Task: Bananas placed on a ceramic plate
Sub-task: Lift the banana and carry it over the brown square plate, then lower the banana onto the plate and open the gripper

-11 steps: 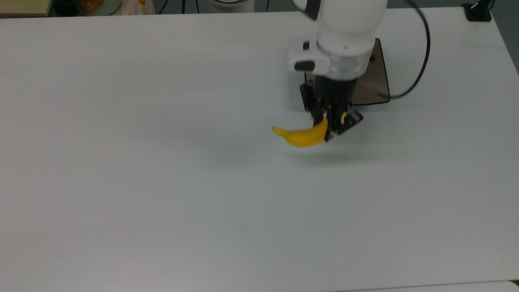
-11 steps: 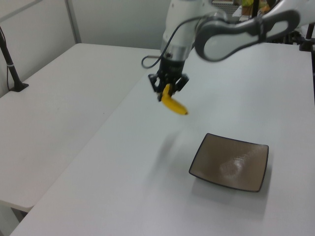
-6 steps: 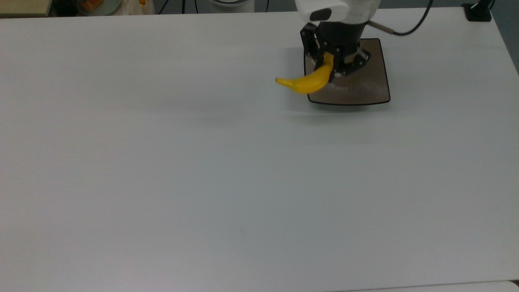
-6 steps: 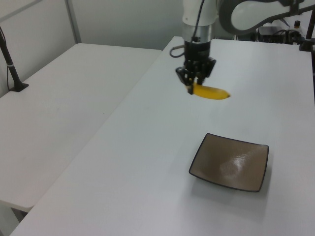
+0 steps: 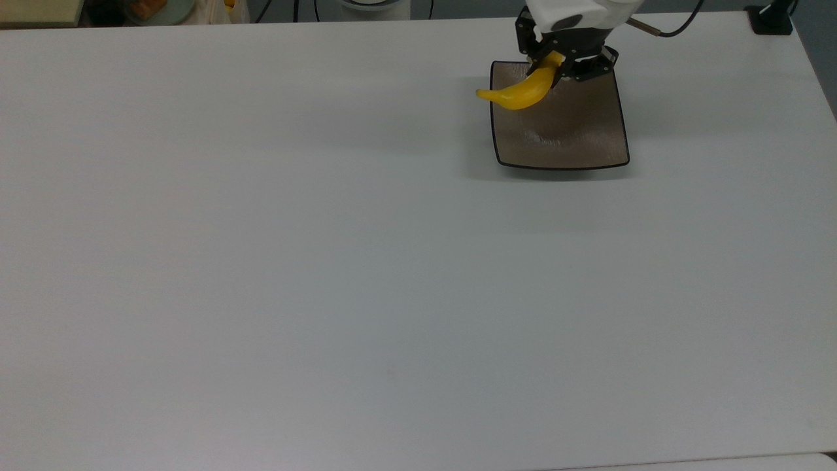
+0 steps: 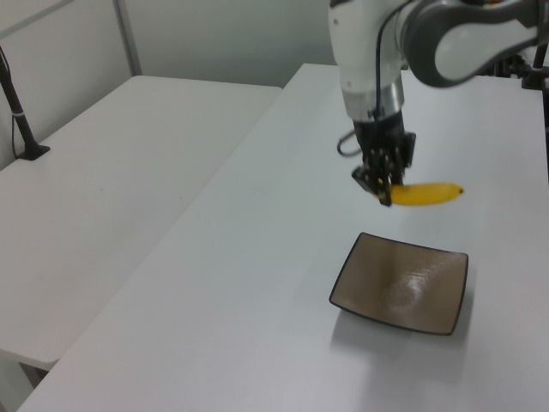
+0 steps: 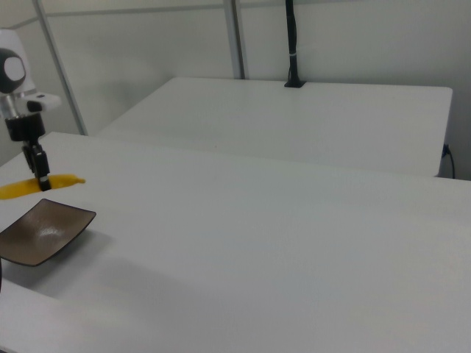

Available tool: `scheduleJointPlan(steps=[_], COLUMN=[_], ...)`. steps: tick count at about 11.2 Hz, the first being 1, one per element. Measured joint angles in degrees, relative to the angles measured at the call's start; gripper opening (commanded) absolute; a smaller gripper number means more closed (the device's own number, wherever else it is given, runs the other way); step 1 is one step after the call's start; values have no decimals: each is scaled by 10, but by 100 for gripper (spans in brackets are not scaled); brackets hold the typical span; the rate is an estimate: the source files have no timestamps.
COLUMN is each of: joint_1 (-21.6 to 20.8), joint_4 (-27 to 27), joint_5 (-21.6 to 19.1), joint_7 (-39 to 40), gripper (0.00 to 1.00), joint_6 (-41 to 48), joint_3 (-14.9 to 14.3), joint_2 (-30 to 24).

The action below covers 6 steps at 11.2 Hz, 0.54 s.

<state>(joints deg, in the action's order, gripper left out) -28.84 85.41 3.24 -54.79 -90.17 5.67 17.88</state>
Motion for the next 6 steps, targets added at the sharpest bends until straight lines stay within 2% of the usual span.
scheduleJointPlan(steps=[3, 6], joint_1=[-30, -53], joint_4=[32, 43], joint_5=[-6, -7], joint_7=[-26, -57], gripper=[9, 9], joint_6=[0, -24], joint_3=[1, 1], joint_2=[8, 40])
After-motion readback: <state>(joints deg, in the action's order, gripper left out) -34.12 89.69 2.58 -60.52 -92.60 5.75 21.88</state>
